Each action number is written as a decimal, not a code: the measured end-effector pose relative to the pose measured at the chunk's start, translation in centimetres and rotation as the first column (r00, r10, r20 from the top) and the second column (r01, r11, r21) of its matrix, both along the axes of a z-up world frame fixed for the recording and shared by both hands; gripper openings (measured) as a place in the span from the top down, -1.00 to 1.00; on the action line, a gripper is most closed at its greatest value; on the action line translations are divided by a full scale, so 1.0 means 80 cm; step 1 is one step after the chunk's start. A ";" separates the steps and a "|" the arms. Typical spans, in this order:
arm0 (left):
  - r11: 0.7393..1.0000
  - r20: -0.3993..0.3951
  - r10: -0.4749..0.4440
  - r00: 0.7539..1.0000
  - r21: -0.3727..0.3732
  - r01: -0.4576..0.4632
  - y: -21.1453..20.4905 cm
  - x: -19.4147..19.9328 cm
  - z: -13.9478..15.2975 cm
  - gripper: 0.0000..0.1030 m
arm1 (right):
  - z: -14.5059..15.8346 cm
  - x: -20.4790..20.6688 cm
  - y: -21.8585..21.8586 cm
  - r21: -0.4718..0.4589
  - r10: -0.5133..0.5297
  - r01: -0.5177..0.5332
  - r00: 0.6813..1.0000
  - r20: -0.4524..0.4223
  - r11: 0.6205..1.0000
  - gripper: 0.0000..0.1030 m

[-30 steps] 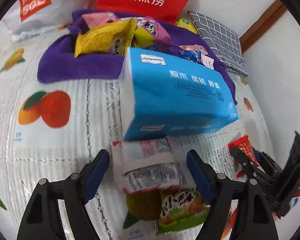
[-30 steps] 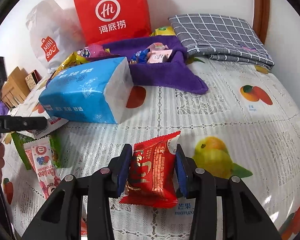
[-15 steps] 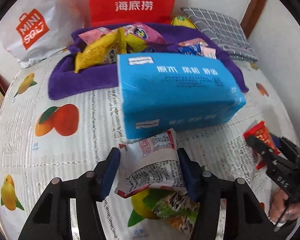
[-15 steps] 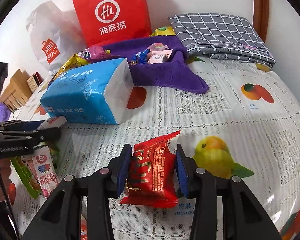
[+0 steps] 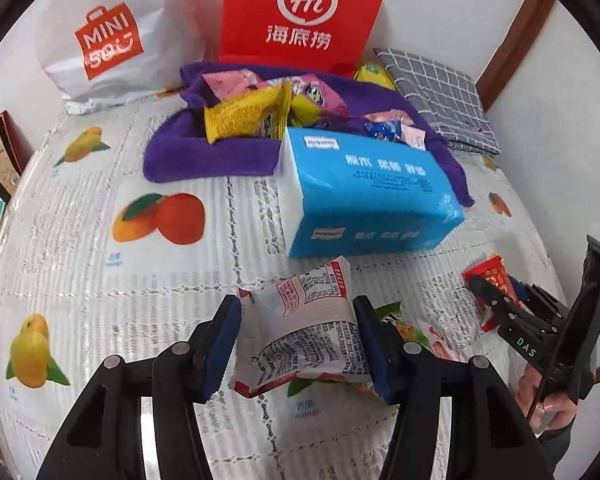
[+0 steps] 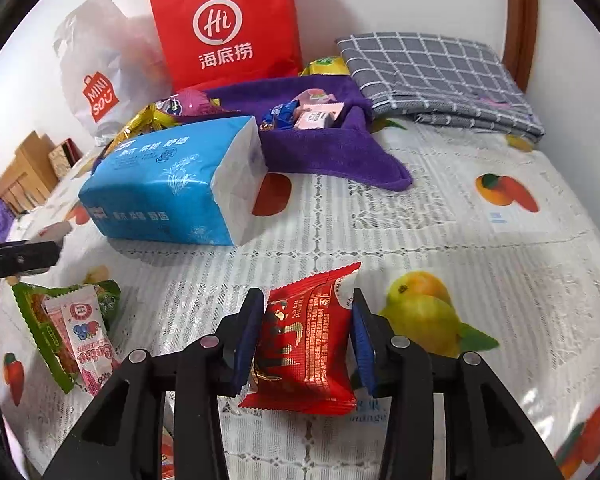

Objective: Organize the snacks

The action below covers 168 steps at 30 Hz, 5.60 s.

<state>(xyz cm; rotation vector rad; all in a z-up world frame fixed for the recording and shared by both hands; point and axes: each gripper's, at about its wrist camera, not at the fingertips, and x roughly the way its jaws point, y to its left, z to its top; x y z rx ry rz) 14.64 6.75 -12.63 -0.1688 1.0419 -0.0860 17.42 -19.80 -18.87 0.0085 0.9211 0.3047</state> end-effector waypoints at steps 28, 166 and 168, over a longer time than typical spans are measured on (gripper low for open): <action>0.999 0.121 -0.030 0.992 -0.021 0.033 0.005 0.028 0.089 -0.07 | 0.150 0.016 0.057 0.053 0.015 -0.022 0.992 0.124 0.998 0.19; 0.988 0.030 -0.142 0.989 0.071 0.140 -0.004 0.283 0.024 -0.30 | 0.014 0.318 0.100 -0.126 0.040 -0.057 0.990 -0.135 0.990 0.18; 0.989 0.041 -0.136 0.990 0.060 0.134 -0.003 0.281 0.028 -0.39 | 0.015 0.318 0.099 -0.118 0.038 -0.054 0.990 -0.138 0.991 0.17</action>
